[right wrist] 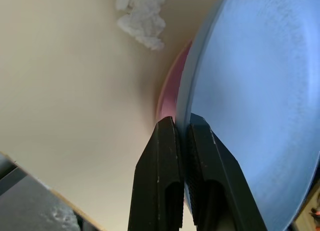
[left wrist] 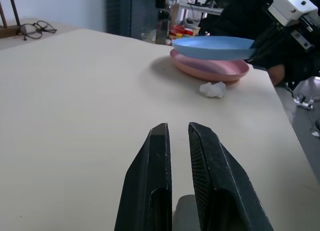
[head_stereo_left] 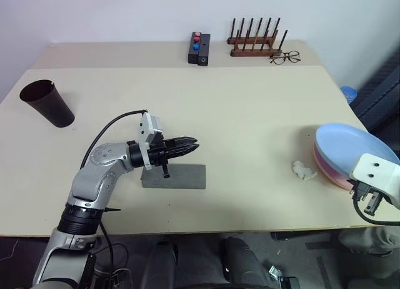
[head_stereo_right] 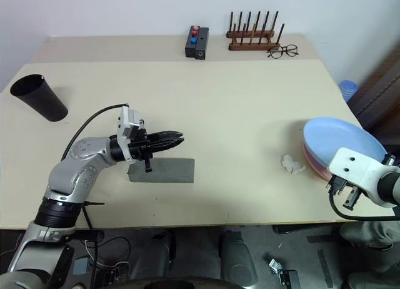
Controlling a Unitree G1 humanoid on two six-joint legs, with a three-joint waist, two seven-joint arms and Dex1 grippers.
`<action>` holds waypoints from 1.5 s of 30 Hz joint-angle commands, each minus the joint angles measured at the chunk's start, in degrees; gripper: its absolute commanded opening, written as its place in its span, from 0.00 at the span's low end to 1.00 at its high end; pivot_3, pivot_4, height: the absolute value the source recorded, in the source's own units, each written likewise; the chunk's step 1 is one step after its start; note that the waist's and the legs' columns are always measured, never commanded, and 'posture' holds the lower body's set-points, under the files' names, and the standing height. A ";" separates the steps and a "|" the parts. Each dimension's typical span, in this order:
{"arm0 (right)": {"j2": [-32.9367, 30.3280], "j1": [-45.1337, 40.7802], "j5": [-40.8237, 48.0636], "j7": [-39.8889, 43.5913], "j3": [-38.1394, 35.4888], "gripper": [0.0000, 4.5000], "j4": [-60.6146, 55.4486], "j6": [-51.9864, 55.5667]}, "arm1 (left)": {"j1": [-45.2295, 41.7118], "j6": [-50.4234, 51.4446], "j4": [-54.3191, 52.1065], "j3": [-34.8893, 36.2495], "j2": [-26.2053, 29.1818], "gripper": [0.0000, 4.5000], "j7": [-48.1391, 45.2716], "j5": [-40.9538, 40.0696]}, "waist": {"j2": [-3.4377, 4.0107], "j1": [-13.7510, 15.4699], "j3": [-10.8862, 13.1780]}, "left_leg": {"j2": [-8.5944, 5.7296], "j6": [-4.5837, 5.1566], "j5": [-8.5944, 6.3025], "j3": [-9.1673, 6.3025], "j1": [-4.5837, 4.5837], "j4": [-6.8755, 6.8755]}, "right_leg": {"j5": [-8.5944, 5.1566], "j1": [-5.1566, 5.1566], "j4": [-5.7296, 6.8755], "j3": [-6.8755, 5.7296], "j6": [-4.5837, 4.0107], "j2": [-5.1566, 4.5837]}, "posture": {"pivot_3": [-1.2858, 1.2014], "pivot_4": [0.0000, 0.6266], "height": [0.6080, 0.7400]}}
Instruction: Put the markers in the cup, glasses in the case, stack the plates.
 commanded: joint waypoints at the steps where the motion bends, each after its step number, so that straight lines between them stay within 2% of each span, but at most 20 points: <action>1: -0.91 -1.63 -0.81 -2.48 0.71 0.33 1.59 -2.55 | 0.72 -0.88 -2.08 1.06 0.23 0.13 0.35 -0.17 | 0.00 0.11 0.00 | 0.00 0.00 0.00 0.00 -0.01 0.00 | 0.00 0.01 0.00 0.00 -0.01 -0.01 | 0.52 0.24 1.00; 3: -1.71 -2.66 -0.77 -2.77 1.26 0.54 2.66 -4.24 | 1.83 -0.58 -3.14 1.53 0.49 0.13 0.88 -0.32 | 0.00 0.15 0.00 | -0.02 0.00 0.00 0.00 -0.02 0.00 | 0.04 0.02 -0.03 0.00 -0.07 -0.03 | 0.52 0.24 1.00; 9: -2.37 -7.08 4.39 -0.35 2.63 0.54 2.77 -3.92 | 3.59 0.04 -5.08 2.21 0.87 0.13 2.20 -0.69 | -0.01 0.15 0.00 | -0.02 0.00 0.00 -0.01 -0.02 0.00 | 0.04 0.02 0.00 0.00 -0.07 -0.03 | 0.52 0.24 1.00; 12: -1.16 -10.34 7.59 -0.53 6.59 0.54 0.93 -2.07 | 3.75 0.20 -5.44 2.54 0.95 0.13 2.72 -0.80 | -0.01 0.06 0.00 | -0.02 0.01 -0.01 -0.01 -0.02 0.06 | 0.04 0.04 0.00 0.00 -0.06 -0.03 | 0.52 0.24 1.00; 18: 2.56 -15.63 6.55 -5.73 17.96 0.54 2.82 -1.68 | 3.94 0.73 -6.36 3.09 1.19 0.13 3.38 -1.12 | -0.02 0.12 0.01 | -0.02 0.01 -0.01 -0.01 -0.03 0.08 | 0.04 0.05 -0.01 0.00 -0.07 -0.03 | 0.52 0.24 1.00; 21: 5.07 -17.63 6.44 -8.33 20.92 0.54 5.92 -0.99 | 4.47 1.02 -7.03 3.50 1.36 0.13 3.73 -1.18 | -0.01 0.18 0.01 | -0.02 0.02 -0.01 -0.01 -0.05 0.12 | 0.04 0.05 0.00 0.00 -0.07 -0.03 | 0.52 0.24 1.00; 27: 5.26 -17.68 4.50 -11.51 24.16 0.54 11.35 -2.52 | 5.51 1.47 -7.98 4.05 1.71 0.13 4.29 -1.28 | -0.01 0.22 0.01 | -0.03 0.06 -0.03 -0.01 -0.08 0.19 | 0.05 0.05 0.02 0.00 -0.08 -0.03 | 0.52 0.24 1.00; 30: 5.04 -18.12 4.05 -12.78 24.60 0.35 13.05 -2.60 | 5.81 1.62 -8.33 4.15 1.78 0.13 4.45 -1.34 | -0.01 0.18 0.01 | -0.03 0.06 -0.04 -0.01 -0.07 0.21 | 0.05 0.06 0.02 0.00 -0.08 -0.02 | 0.52 0.24 1.00; 32: 5.05 -18.30 4.96 -12.55 24.42 0.14 13.18 -2.99 | 5.95 1.65 -8.50 4.15 1.80 0.13 4.52 -1.43 | -0.01 0.17 0.01 | -0.03 0.07 -0.04 -0.01 -0.07 0.23 | 0.05 0.07 0.02 0.00 -0.08 -0.03 | 0.52 0.24 1.00; 33: 5.12 -18.52 5.33 -12.59 24.25 0.00 13.12 -3.13 | 5.97 1.65 -8.51 4.14 1.81 0.13 4.54 -1.46 | -0.01 0.17 0.01 | -0.03 0.07 -0.04 -0.01 -0.07 0.23 | 0.05 0.07 0.03 0.00 -0.08 -0.03 | 0.52 0.24 1.00; 39: 3.96 -21.33 7.57 -11.98 21.35 0.00 11.18 -3.54 | 5.97 1.49 -8.31 3.97 1.91 0.13 4.49 -1.59 | -0.01 0.14 0.01 | -0.03 0.09 -0.05 -0.01 -0.07 0.24 | 0.05 0.07 0.03 0.00 -0.07 -0.03 | 0.52 0.24 1.00; 45: -2.28 -25.49 6.71 -11.09 17.85 0.00 15.04 -2.94 | 5.67 1.06 -7.77 3.69 1.58 0.13 4.66 -1.43 | 0.01 0.23 0.02 | -0.03 0.11 -0.06 -0.01 -0.08 0.26 | 0.05 0.06 0.03 0.00 -0.07 -0.03 | 0.52 0.24 1.00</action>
